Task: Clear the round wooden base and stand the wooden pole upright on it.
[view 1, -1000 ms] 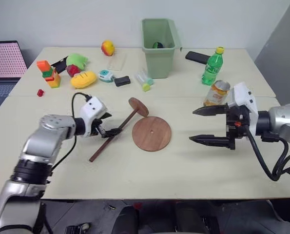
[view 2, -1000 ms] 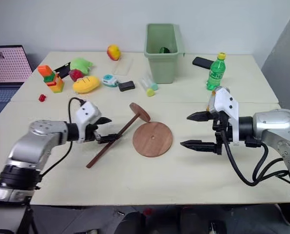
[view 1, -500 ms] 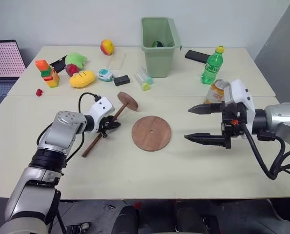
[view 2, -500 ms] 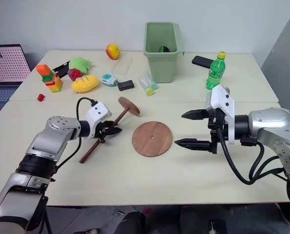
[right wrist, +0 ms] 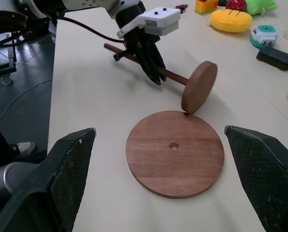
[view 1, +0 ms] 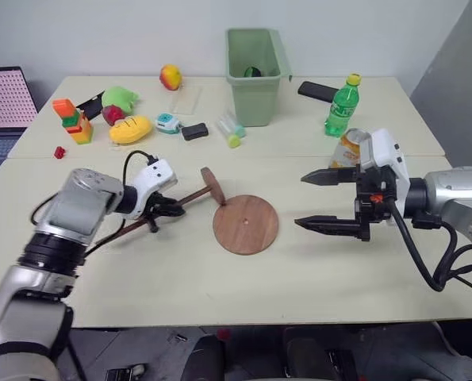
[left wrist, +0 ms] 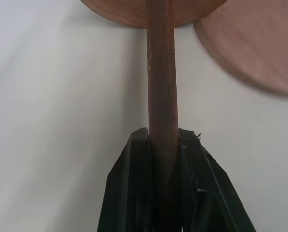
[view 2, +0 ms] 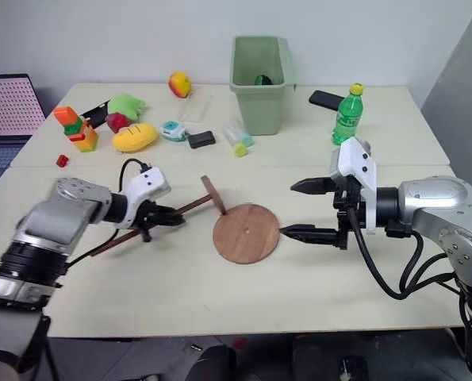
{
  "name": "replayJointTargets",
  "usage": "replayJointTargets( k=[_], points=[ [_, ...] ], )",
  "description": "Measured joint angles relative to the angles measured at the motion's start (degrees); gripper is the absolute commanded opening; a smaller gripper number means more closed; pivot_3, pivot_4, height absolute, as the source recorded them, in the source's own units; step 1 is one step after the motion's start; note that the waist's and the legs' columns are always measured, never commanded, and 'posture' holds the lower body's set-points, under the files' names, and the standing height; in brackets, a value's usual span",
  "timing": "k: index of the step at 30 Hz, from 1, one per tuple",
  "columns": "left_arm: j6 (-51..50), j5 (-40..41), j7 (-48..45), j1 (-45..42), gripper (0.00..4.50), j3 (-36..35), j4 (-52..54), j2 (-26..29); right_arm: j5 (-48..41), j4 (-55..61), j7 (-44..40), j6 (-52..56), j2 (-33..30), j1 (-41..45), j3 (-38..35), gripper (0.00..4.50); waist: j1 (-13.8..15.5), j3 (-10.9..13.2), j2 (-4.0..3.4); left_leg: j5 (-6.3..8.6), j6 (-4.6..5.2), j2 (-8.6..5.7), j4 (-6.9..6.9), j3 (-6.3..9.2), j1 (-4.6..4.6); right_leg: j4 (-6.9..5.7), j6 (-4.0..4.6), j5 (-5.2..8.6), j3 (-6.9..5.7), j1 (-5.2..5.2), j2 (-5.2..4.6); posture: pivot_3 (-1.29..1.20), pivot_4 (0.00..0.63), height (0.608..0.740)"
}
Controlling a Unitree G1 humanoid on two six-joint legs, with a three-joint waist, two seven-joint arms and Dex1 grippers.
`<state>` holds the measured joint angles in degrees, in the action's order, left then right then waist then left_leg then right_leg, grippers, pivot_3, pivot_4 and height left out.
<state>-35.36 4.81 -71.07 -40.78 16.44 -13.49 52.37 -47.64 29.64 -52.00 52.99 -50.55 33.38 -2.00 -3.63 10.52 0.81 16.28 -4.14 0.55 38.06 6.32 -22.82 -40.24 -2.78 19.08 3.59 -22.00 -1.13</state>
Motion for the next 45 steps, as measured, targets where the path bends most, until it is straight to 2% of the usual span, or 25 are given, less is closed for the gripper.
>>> replayJointTargets(
  k=[8, 14, 17, 19, 20, 23, 27, 35, 40, 41, 43, 45],
  points=[
    [6.0, -6.3, -5.1, -4.5, 2.54, 6.8, -5.0, -0.6, -0.8, 0.5, 2.4, 0.1, 2.0, 0.0, 0.0, 4.5, 0.4, 0.0, 0.04, 0.01, 0.02, -0.02, 0.07, 0.03, -0.06, -0.03, 0.0, 0.0, -0.04, -0.01, 0.0, 0.0, 0.15, 0.74],
    [7.9, -9.8, -12.1, -7.8, 2.54, 11.0, -6.7, -1.0, -1.1, 0.7, 3.3, 0.2, 2.3, -0.1, 0.0, 4.5, 0.3, 0.0, 0.04, 0.01, 0.02, -0.01, 0.06, 0.03, -0.06, -0.07, 0.0, 0.0, -0.03, -0.05, 0.02, 0.0, 0.15, 0.74],
    [8.2, -12.3, -15.7, -12.0, 2.12, 14.0, -9.9, -2.5, -1.3, 0.7, 3.5, 0.2, 2.5, -0.2, 0.0, 4.5, 0.3, 0.0, 0.04, 0.01, 0.03, -0.03, 0.09, 0.03, -0.07, -0.11, 0.0, 0.0, -0.04, -0.05, 0.03, 0.0, 0.15, 0.74],
    [9.9, -13.9, -17.3, -13.0, 1.59, 15.1, -11.4, -2.8, -1.4, 1.0, 3.6, 0.2, 3.0, -0.2, 0.0, 4.5, 0.2, 0.0, 0.04, 0.0, 0.02, -0.02, 0.07, 0.02, -0.06, -0.1, 0.0, 0.0, -0.02, -0.05, 0.02, 0.0, 0.15, 0.74],
    [10.5, -14.5, -17.4, -13.3, 1.46, 15.4, -12.2, -3.0, -1.4, 1.0, 3.6, 0.2, 3.1, -0.2, 0.0, 4.5, 0.2, 0.0, 0.04, 0.01, 0.02, -0.02, 0.07, 0.02, -0.06, -0.1, 0.0, 0.0, -0.02, -0.06, 0.03, 0.0, 0.15, 0.74],
    [11.9, -16.1, -17.0, -15.0, 0.85, 15.5, -15.1, -4.7, -1.4, 1.1, 4.2, 0.2, 3.6, -0.2, 0.1, 4.5, 0.2, 0.0, 0.04, 0.01, 0.03, -0.01, 0.08, 0.04, -0.06, -0.14, 0.0, 0.0, -0.03, -0.07, 0.02, 0.0, 0.15, 0.74],
    [11.3, -16.8, -15.8, -16.2, 0.29, 14.3, -16.7, -6.1, -1.5, 1.2, 5.1, 0.3, 4.3, -0.2, 0.1, 4.5, 0.2, 0.0, 0.04, 0.01, 0.03, -0.02, 0.09, 0.03, -0.07, -0.15, 0.0, 0.0, -0.02, -0.07, 0.01, 0.0, 0.15, 0.74],
    [5.1, -14.4, -13.7, -15.4, 0.27, 9.1, -15.3, -6.3, -2.2, 1.5, 7.4, 0.3, 5.4, -0.4, -0.2, 4.5, 0.2, 0.0, 0.04, 0.01, 0.03, -0.01, 0.09, 0.04, -0.07, -0.18, -0.01, 0.0, -0.02, -0.1, 0.01, 0.0, 0.15, 0.74],
    [-1.4, -6.8, -8.5, -16.4, 0.27, -3.5, -15.4, -7.0, -3.1, 1.6, 10.2, 0.3, 6.7, -1.3, -1.6, 4.5, 0.1, 0.0, 0.05, 0.0, 0.02, -0.01, 0.11, 0.03, -0.11, -0.27, -0.01, 0.0, -0.02, -0.18, -0.01, 0.0, 0.15, 0.74],
    [-4.6, -2.7, -7.6, -16.5, 0.27, -8.4, -14.0, -8.6, -3.2, 1.8, 11.1, 0.3, 6.9, -1.6, -2.2, 4.5, 0.2, 0.0, 0.06, 0.0, 0.02, -0.01, 0.14, 0.06, -0.15, -0.28, -0.01, 0.01, -0.04, -0.18, -0.02, 0.0, 0.15, 0.74],
    [-7.3, 2.3, -6.9, -16.7, 0.27, -12.7, -9.9, -10.7, -3.2, 1.9, 11.9, 0.2, 7.4, -1.8, -2.5, 4.5, 0.4, 0.0, 0.09, -0.04, -0.06, 0.0, 0.24, 0.08, -0.19, -0.26, -0.01, 0.01, -0.07, -0.18, -0.03, 0.0, 0.15, 0.74],
    [-12.3, 9.4, -3.6, -16.5, 0.27, -19.8, -4.0, -16.2, -3.2, 2.6, 12.1, 0.0, 7.5, -2.8, -3.0, 4.5, 0.6, 0.0, 0.11, -0.1, -0.17, 0.05, 0.31, 0.12, -0.22, -0.28, -0.03, 0.02, -0.08, -0.17, -0.12, 0.0, 0.15, 0.74]
  ],
)
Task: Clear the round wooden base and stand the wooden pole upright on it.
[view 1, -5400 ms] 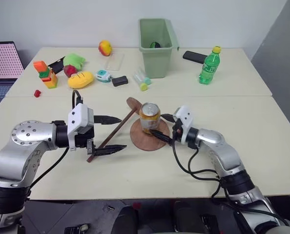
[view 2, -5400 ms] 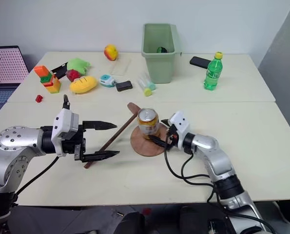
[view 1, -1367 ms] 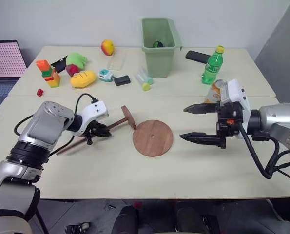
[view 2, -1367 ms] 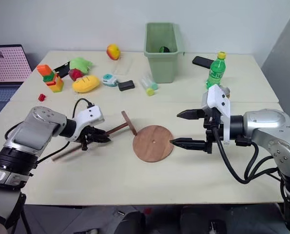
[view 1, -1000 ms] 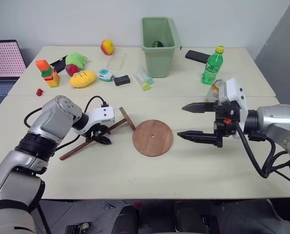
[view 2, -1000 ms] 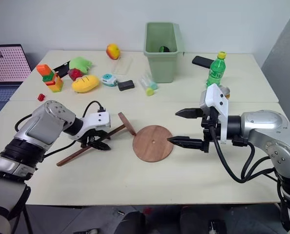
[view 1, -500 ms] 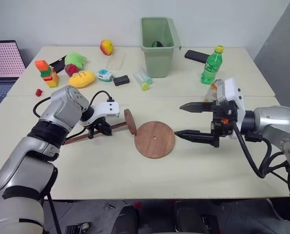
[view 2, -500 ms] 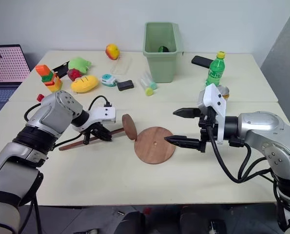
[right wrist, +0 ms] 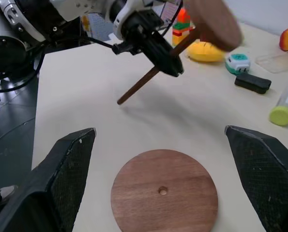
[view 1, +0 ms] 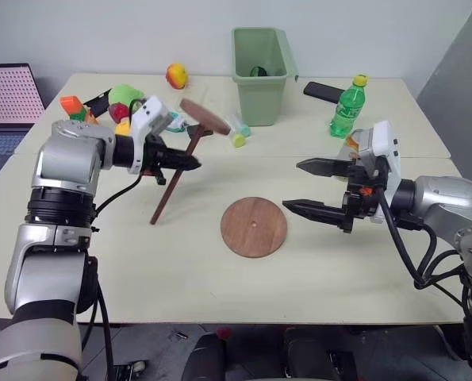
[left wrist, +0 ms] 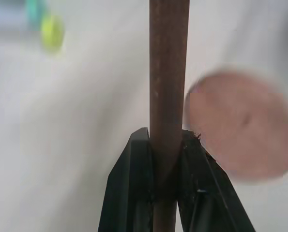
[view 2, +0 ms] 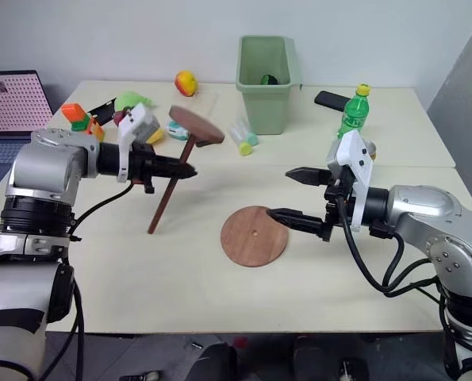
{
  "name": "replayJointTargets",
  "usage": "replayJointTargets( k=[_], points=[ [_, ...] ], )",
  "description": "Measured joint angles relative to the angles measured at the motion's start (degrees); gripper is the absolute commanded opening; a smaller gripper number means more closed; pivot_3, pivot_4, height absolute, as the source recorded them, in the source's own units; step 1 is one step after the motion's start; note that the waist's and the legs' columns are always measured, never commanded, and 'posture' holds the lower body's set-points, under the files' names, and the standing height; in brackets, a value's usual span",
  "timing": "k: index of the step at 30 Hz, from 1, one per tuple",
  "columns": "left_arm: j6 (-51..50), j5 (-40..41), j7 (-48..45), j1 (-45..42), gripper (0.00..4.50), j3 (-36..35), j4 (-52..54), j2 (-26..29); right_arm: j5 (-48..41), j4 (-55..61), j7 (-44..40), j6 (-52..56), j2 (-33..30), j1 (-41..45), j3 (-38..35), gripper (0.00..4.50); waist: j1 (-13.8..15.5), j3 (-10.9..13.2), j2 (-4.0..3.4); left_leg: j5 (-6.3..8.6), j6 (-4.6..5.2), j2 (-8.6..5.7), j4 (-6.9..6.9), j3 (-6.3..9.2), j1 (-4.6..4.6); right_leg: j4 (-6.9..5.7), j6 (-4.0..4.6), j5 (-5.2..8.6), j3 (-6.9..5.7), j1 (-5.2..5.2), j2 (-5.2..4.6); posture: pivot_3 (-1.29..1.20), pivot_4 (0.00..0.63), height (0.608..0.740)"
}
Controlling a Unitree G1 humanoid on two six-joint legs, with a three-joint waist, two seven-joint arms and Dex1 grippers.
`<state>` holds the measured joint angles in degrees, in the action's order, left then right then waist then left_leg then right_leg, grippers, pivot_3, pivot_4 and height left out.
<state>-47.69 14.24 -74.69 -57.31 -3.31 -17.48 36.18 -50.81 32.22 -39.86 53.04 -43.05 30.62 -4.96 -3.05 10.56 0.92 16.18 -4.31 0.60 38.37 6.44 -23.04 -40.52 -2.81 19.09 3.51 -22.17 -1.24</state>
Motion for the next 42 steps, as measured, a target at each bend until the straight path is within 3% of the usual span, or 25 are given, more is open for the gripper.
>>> replayJointTargets(
  k=[6, 12, 17, 30, 42],
  points=[
    [-2.3, 15.5, 10.9, 0.7, 0.27, -10.6, 11.1, -17.0, -1.0, 1.5, -3.9, -1.3, -1.9, -4.6, -0.8, 4.5, -0.1, 0.0, 0.05, 0.12, 0.2, -0.1, 0.37, -0.14, 0.04, -0.25, -0.01, 0.0, 0.13, 0.09, 0.03, 0.0, 0.15, 0.74],
    [5.7, 18.1, 13.9, 8.6, 0.27, -7.4, 14.9, -23.4, 0.0, 1.2, -4.9, -2.5, -2.7, -7.8, -1.2, 4.5, -0.5, 0.0, 0.0, 0.14, 0.23, -0.06, 0.38, -0.22, 0.22, -0.39, 0.0, 0.0, 0.26, 0.16, 0.14, 0.0, 0.15, 0.74],
    [16.0, 13.8, 11.9, 13.9, 0.27, -1.0, 13.8, -22.6, 0.0, 1.3, -4.5, -2.6, -2.7, -9.5, -1.7, 4.5, 0.0, 0.0, 0.02, 0.14, 0.23, -0.1, 0.4, -0.2, 0.15, -0.33, 0.0, 0.0, 0.23, 0.14, 0.11, 0.0, 0.15, 0.74],
    [34.0, 9.7, 8.6, 18.9, 0.27, 4.4, 10.0, -21.0, 2.8, 2.0, -3.6, -3.4, -3.6, -14.0, -1.0, 4.5, 0.2, 0.0, 0.02, 0.16, 0.29, -0.11, 0.39, -0.18, 0.18, -0.32, 0.0, 0.0, 0.21, 0.19, 0.11, 0.0, 0.15, 0.74],
    [35.2, 11.1, 8.9, 21.0, 0.27, 5.2, 12.1, -18.4, 3.5, 2.9, -4.9, -3.7, -5.6, -15.0, -0.5, 4.5, 0.1, 0.0, 0.03, 0.19, 0.32, -0.09, 0.38, -0.09, 0.39, -0.25, 0.0, 0.0, 0.14, 0.46, 0.13, 0.0, 0.15, 0.74]
  ],
)
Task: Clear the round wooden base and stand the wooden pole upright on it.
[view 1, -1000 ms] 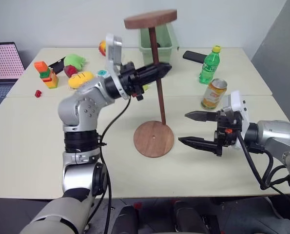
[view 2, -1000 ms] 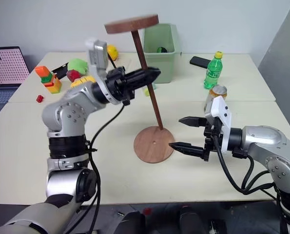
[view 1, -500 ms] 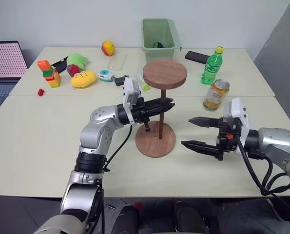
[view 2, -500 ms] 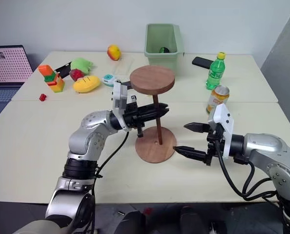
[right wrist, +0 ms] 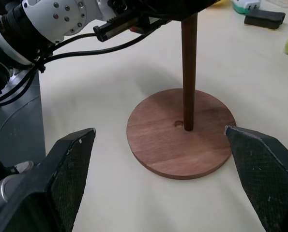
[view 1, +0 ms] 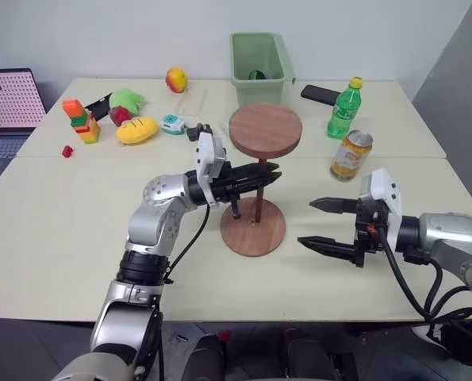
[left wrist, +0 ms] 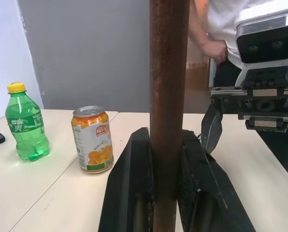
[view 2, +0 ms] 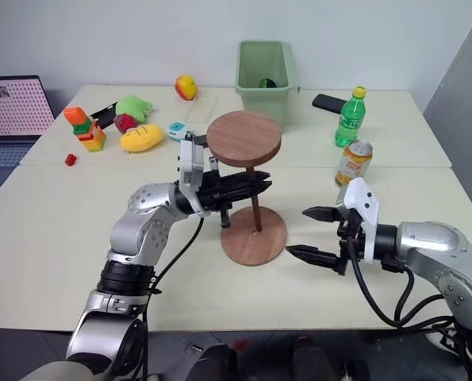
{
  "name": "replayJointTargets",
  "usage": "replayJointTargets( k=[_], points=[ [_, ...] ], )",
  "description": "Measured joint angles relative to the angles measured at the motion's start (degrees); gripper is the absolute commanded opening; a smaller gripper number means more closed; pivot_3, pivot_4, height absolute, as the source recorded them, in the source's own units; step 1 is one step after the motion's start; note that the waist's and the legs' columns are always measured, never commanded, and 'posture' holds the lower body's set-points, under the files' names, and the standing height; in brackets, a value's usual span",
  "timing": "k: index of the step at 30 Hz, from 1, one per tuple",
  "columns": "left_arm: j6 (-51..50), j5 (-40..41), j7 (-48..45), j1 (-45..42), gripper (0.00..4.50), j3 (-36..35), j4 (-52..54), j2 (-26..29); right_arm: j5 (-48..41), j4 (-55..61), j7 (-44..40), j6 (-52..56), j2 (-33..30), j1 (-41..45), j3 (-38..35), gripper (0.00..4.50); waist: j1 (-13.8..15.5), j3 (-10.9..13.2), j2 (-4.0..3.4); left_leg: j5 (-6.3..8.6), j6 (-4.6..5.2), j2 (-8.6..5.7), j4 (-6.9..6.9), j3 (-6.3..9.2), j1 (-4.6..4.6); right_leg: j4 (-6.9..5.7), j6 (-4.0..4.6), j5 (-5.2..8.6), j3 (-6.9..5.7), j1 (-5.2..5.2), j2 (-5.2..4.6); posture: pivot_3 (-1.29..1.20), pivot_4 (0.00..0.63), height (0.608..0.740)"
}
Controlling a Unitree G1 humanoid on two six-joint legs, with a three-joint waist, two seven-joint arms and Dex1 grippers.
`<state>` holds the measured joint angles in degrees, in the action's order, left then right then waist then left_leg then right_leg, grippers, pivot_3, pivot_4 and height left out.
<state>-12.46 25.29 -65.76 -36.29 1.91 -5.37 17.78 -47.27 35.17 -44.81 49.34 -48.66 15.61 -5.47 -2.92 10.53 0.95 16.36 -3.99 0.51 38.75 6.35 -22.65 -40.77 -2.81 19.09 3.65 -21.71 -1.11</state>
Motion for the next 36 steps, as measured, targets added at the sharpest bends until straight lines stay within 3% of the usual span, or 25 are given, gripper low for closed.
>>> replayJointTargets(
  k=[16, 36],
  points=[
    [-2.4, 1.7, 1.6, 2.4, 0.27, 0.1, 3.6, 1.7, 1.1, 0.2, -0.2, -0.3, -0.1, -0.8, 0.1, 4.5, 0.0, 0.0, 0.0, 0.01, 0.01, 0.0, -0.03, 0.03, 0.19, 0.1, 0.0, 0.0, -0.04, 0.23, 0.0, 0.0, 0.15, 0.74],
    [2.4, 1.5, 4.0, 3.4, 0.27, 1.1, 1.4, 1.0, 1.0, 0.5, 0.0, -0.3, 0.1, -1.0, 0.1, 4.5, 0.1, -0.1, -0.01, 0.04, 0.05, 0.0, -0.14, 0.02, 0.59, 0.3, -0.01, 0.0, -0.02, 0.64, 0.0, 0.0, 0.15, 0.74]
  ],
)
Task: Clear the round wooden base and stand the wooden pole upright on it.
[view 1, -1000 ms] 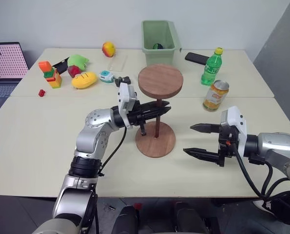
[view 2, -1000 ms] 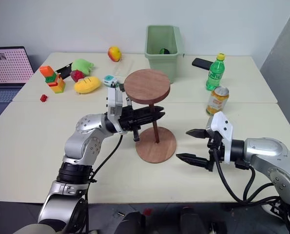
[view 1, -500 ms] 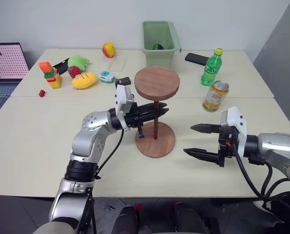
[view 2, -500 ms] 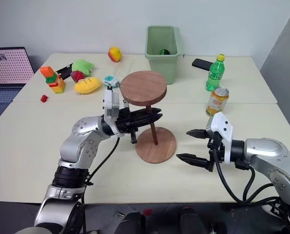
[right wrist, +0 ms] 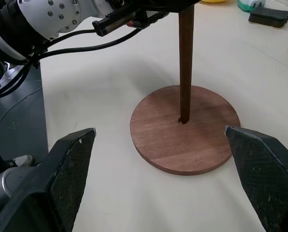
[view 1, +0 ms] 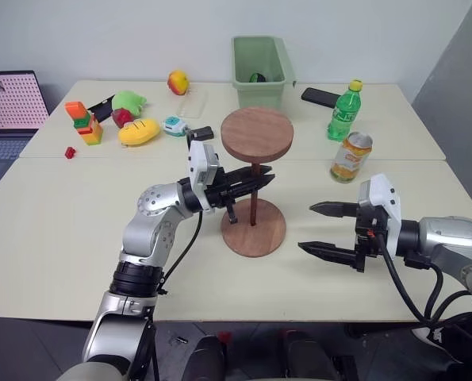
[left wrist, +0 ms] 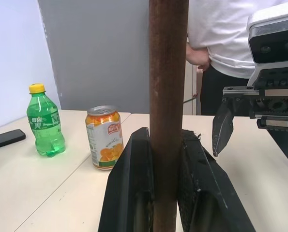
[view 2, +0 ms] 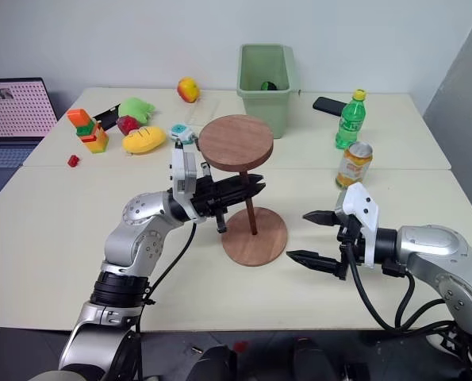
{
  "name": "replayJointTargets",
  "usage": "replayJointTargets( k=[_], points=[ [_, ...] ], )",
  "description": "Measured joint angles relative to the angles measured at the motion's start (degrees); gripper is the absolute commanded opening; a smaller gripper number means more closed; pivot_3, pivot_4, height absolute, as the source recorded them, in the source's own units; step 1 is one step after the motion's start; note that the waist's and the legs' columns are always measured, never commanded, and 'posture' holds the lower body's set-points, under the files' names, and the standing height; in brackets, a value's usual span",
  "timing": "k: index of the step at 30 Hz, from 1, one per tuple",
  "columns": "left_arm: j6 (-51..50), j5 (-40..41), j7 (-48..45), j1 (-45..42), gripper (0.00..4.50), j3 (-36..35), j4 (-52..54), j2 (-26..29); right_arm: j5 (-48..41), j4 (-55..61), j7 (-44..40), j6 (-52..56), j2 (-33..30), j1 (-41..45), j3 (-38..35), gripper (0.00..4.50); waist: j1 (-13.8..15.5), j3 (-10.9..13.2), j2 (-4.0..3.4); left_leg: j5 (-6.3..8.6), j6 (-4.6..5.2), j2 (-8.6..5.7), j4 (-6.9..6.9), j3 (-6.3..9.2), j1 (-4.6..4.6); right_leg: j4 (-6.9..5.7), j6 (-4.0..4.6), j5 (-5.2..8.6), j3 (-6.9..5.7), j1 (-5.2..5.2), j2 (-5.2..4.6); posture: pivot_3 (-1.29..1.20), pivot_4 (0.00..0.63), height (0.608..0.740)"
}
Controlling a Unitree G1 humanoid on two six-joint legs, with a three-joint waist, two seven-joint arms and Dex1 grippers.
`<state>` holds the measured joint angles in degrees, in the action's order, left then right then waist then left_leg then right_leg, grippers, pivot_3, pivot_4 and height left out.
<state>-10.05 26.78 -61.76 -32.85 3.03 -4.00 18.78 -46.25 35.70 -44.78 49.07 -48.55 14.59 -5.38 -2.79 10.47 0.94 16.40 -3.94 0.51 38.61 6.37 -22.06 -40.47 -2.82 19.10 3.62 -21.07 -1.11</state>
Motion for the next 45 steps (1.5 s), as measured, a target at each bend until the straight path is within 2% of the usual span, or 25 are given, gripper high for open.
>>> replayJointTargets(
  k=[12, 25, 26, 28, 29, 32, 37, 43, 45],
  points=[
    [-3.8, 2.1, 1.0, 2.3, 0.27, -0.1, 3.1, 0.7, -0.2, 0.3, 0.4, 0.0, 0.2, -0.6, -0.1, 4.5, 0.2, 0.0, 0.0, -0.01, -0.01, 0.04, -0.59, -0.07, 0.02, 0.56, 0.01, 0.0, 0.01, -0.01, -0.02, 0.0, 0.15, 0.74],
    [0.4, 1.0, 1.3, 3.0, 0.27, 1.1, 1.7, 0.8, -0.2, 0.3, 1.0, 0.0, 0.5, -0.5, -0.1, 4.5, 0.4, -0.1, -0.03, 0.0, 0.0, 0.04, -0.6, -0.08, 0.18, 0.54, 0.01, -0.01, 0.02, 0.12, -0.03, 0.0, 0.15, 0.74],
    [-0.1, 1.1, 1.5, 2.9, 0.97, 1.1, 1.7, 1.0, -0.2, 0.3, 1.0, 0.0, 0.5, -0.5, -0.1, 4.5, 0.4, -0.1, -0.03, 0.0, 0.0, 0.04, -0.6, -0.08, 0.23, 0.54, 0.01, -0.01, 0.02, 0.17, -0.02, 0.0, 0.15, 0.74],
    [-3.0, -0.4, 2.4, 3.1, 1.26, 2.0, 0.3, 2.5, -0.2, 0.3, 1.0, 0.0, 0.5, -0.5, -0.1, 4.5, 0.4, -0.2, -0.11, 0.0, 0.0, 0.02, -0.62, -0.09, 0.3, 0.55, 0.01, -0.01, 0.05, 0.23, -0.01, 0.0, 0.15, 0.74],
    [-4.7, -1.1, 2.7, 4.1, 1.54, 2.4, -1.6, 2.8, -0.2, 0.3, 1.0, 0.0, 0.5, -0.5, -0.1, 4.5, 0.3, -0.1, -0.09, 0.0, 0.0, 0.02, -0.62, -0.11, 0.25, 0.53, 0.0, 0.0, 0.06, 0.15, -0.01, 0.0, 0.15, 0.74],
    [-7.6, -1.4, 2.5, 5.2, 2.15, 3.4, -4.2, 2.9, -0.2, 0.3, 1.1, 0.0, 0.6, -0.4, -0.1, 4.5, 0.5, 0.0, 0.1, -0.01, -0.01, 0.05, -0.58, -0.01, -0.18, 0.53, 0.01, -0.01, -0.05, -0.21, 0.01, 0.0, 0.15, 0.74],
    [-8.3, -1.4, 2.1, 3.7, 2.95, 3.2, -3.4, 3.1, -0.2, 0.3, 1.3, 0.0, 1.2, 0.0, -0.1, 4.5, 1.0, 0.0, 0.1, -0.02, -0.02, 0.03, -0.57, -0.01, -0.38, 0.59, 0.01, -0.01, -0.07, -0.32, -0.06, 0.0, 0.15, 0.74],
    [-5.1, -2.3, 0.5, 2.7, 4.25, 3.2, -3.5, 4.4, -0.2, 0.1, 1.4, 0.0, 1.6, 0.5, -0.1, 4.5, 1.0, 0.0, 0.1, -0.01, -0.02, 0.03, -0.56, 0.0, -0.36, 0.56, 0.01, -0.01, -0.07, -0.33, -0.04, 0.0, 0.15, 0.74],
    [-1.8, -3.5, -1.5, 0.8, 4.25, 3.1, -4.0, 6.8, -0.2, 0.1, 1.4, 0.0, 1.7, 0.7, -0.1, 4.5, 1.0, 0.0, 0.1, -0.02, -0.02, 0.03, -0.57, 0.0, -0.37, 0.57, 0.01, -0.01, -0.09, -0.34, -0.03, 0.0, 0.15, 0.74]
  ],
)
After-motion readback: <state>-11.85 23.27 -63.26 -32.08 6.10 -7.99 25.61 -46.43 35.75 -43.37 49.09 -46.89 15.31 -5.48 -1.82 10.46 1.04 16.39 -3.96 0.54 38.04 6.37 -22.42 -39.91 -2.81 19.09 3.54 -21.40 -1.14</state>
